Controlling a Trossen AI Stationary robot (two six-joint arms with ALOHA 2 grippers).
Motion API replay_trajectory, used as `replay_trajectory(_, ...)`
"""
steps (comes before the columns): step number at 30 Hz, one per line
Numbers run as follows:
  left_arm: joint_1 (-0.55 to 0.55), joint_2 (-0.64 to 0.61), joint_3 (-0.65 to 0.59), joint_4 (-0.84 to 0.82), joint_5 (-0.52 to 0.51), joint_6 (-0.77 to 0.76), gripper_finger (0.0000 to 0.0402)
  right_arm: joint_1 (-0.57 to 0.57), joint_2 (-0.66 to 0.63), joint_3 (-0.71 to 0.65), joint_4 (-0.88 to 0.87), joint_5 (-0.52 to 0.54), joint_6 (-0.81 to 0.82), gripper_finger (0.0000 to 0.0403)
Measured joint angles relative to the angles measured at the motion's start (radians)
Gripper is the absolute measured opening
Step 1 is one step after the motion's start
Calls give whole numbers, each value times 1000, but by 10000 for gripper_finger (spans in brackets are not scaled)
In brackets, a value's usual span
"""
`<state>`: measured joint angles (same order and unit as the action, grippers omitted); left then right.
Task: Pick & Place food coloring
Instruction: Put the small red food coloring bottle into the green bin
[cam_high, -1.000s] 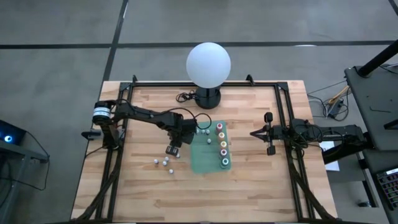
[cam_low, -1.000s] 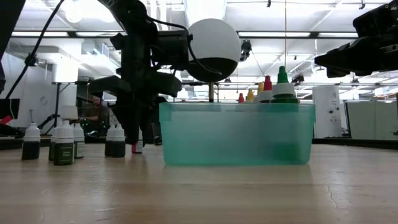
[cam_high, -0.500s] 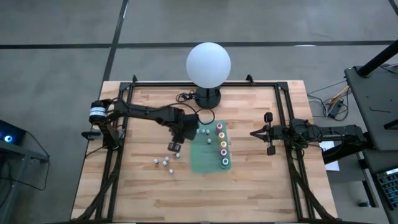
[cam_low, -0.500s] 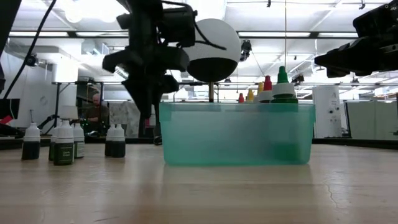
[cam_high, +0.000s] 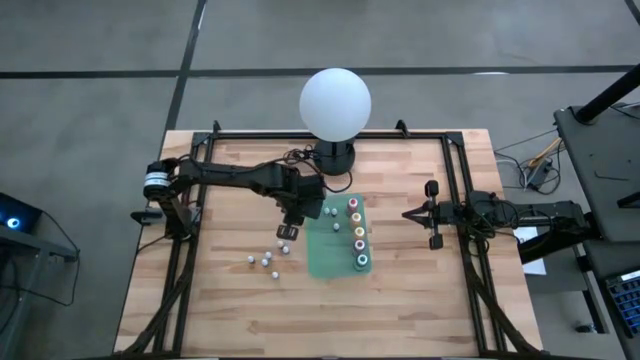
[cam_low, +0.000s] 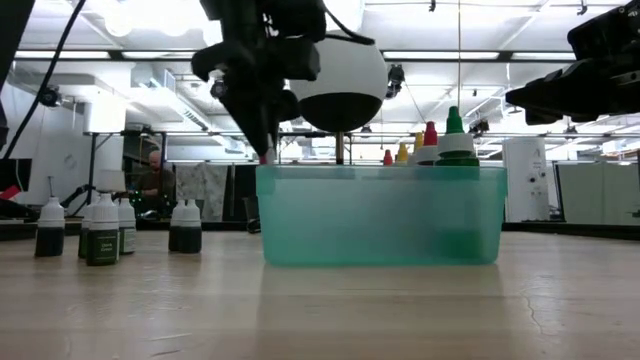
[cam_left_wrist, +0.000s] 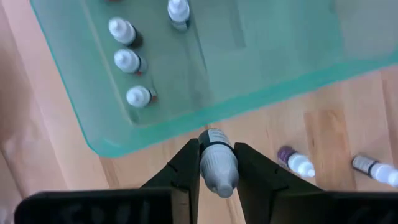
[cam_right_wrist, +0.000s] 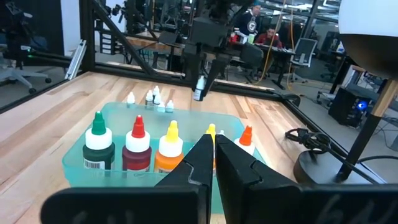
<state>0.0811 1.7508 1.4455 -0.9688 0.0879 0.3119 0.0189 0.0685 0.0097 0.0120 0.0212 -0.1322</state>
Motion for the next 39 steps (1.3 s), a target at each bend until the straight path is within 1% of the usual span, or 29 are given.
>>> replay_trajectory(4, 0, 36, 46, -34, 0, -4, 58, 0, 0, 0, 0, 0, 0, 9)
replay_trajectory(14, 0, 119, 161, -48, 0, -19, 58, 0, 0, 0, 0, 0, -2, 9)
replay_trajectory(26, -3, 218, 292, -103, 1, -26, 58, 0, 0, 0, 0, 0, -1, 9)
replay_trajectory(33, -7, 270, 338, -121, 1, -28, 58, 0, 1, 0, 1, 0, 0, 9)
replay_trajectory(39, -10, 293, 353, -126, 2, -35, 58, 0, 0, 0, 0, 0, -1, 9)
